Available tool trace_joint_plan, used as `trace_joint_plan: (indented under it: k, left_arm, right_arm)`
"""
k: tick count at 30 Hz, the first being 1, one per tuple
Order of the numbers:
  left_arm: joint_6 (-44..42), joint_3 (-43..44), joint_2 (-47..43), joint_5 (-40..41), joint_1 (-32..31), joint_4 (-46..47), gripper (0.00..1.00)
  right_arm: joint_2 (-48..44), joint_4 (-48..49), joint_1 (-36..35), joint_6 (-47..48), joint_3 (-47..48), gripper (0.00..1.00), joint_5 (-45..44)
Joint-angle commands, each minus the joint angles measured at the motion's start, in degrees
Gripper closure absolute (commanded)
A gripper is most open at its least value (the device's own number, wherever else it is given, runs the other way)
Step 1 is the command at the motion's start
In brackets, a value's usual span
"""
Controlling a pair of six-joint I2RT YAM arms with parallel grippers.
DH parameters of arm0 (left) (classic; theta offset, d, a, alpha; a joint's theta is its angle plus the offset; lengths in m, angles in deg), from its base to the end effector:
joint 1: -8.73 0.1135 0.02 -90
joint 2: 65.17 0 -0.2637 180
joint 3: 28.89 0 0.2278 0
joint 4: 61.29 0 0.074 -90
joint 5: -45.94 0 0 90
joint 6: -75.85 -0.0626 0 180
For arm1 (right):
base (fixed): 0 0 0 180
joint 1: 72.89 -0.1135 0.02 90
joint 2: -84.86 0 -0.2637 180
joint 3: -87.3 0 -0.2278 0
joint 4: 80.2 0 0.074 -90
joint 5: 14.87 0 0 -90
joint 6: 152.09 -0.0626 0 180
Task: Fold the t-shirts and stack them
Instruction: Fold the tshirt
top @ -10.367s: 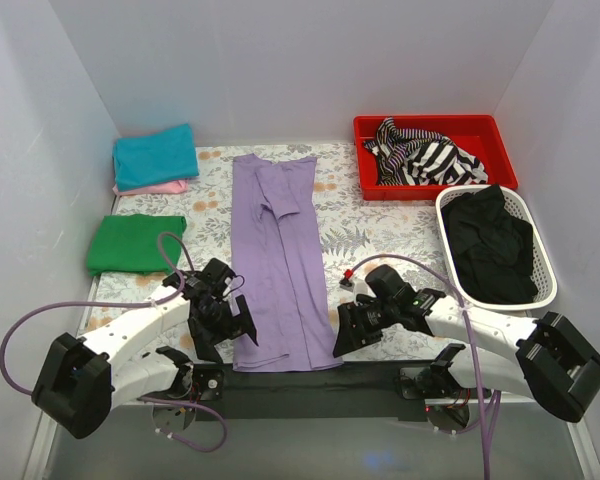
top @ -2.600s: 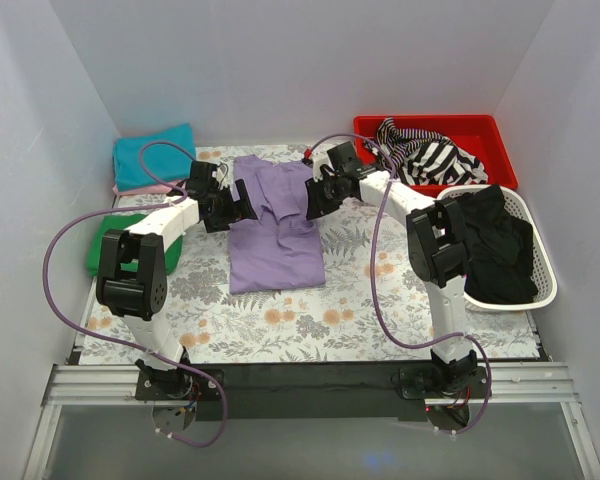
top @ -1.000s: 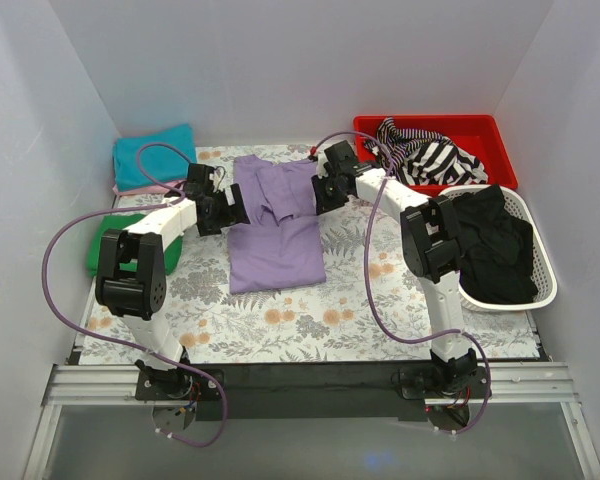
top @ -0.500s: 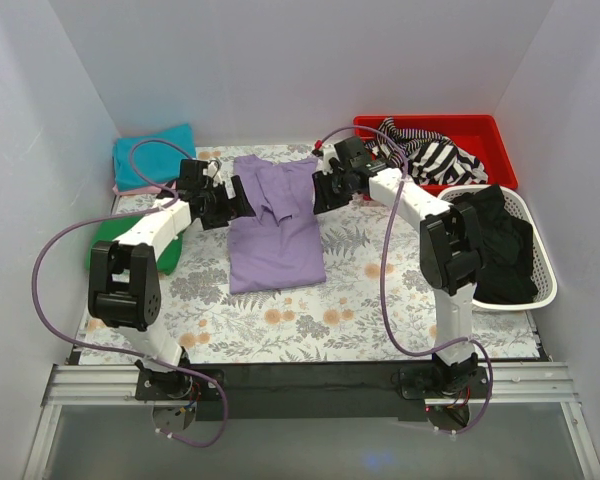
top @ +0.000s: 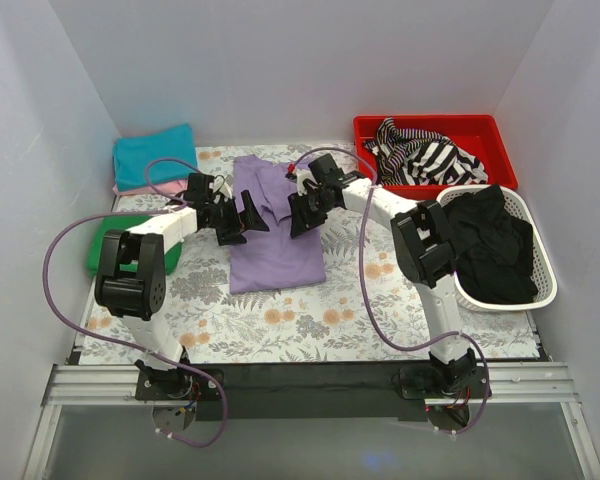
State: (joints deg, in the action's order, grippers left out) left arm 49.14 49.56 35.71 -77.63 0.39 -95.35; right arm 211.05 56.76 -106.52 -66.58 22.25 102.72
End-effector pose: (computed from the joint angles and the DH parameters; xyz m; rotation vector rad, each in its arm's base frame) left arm 0.3413 -0.0850 0.1804 -1.0554 2.5752 -1.1662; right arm 0.3792 0.2871 0.1768 -0.8445 2.4397 0.8681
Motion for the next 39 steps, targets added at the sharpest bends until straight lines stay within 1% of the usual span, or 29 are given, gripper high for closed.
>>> trace_joint_plan:
  k: [1, 7, 12, 17, 20, 23, 26, 30, 32, 34, 35, 37, 39]
  left_arm:
    - [-0.79, 1.24, 0.45, 3.75, 0.25, 2.09, 0.09]
    - [-1.94, 3.62, 3.53, 10.88, 0.34, 2.17, 0.09]
    - [-3.78, 3.53, 3.62, 13.78, 0.34, 2.35, 0.08]
    - [-5.89, 3.36, 4.59, 17.12, 0.34, 2.79, 0.09]
    - [-5.55, 2.92, 3.8, 18.09, 0.34, 3.67, 0.09]
    - [-6.07, 0.9, 2.22, 16.95, 0.34, 7.36, 0.08]
    - [-6.07, 4.05, 2.83, 15.63, 0.34, 4.91, 0.08]
    - [-4.76, 5.55, -0.14, 11.25, 0.34, 4.46, 0.08]
    - [-4.93, 5.29, -2.26, 9.75, 0.34, 4.46, 0.08]
    - [-4.32, 3.98, -5.25, 10.0, 0.34, 4.55, 0.08]
    - [-4.23, 3.54, -5.95, 10.44, 0.34, 4.03, 0.08]
    - [-3.09, 2.31, -7.97, 11.59, 0.34, 2.54, 0.08]
    - [-1.95, -0.76, -9.82, 11.59, 0.34, 1.91, 0.08]
  right_arm:
    - [2.64, 1.75, 0.58, 0.45, 5.43, 0.59, -1.39]
    - [6.08, 1.58, 1.55, 0.54, 9.48, 0.59, -5.96]
    - [6.35, 1.58, 2.51, -0.43, 8.78, 0.59, -10.01]
    - [7.57, 1.67, 3.39, -0.08, 8.34, 0.58, -11.33]
    - [8.11, 1.84, 3.74, 0.71, 8.43, 0.58, -11.69]
    - [7.67, 2.37, 3.83, 0.98, 7.64, 0.58, -12.91]
    - [6.35, 2.46, 4.01, 1.15, 7.11, 0.58, -12.83]
    - [0.3, 3.51, 3.92, 2.82, 4.3, 0.58, -12.04]
    - [-5.5, 5.43, 3.92, 3.0, 0.62, 0.57, -12.12]
    - [-10.93, 6.76, 3.92, 2.91, -4.02, 0.55, -13.17]
    - [-12.36, 7.2, 4.01, 3.0, -5.18, 0.51, -13.53]
    - [-15.87, 7.2, 3.92, 3.0, -7.82, 0.51, -14.41]
    - [-18.08, 7.81, 4.01, 2.74, -12.73, 0.51, -15.11]
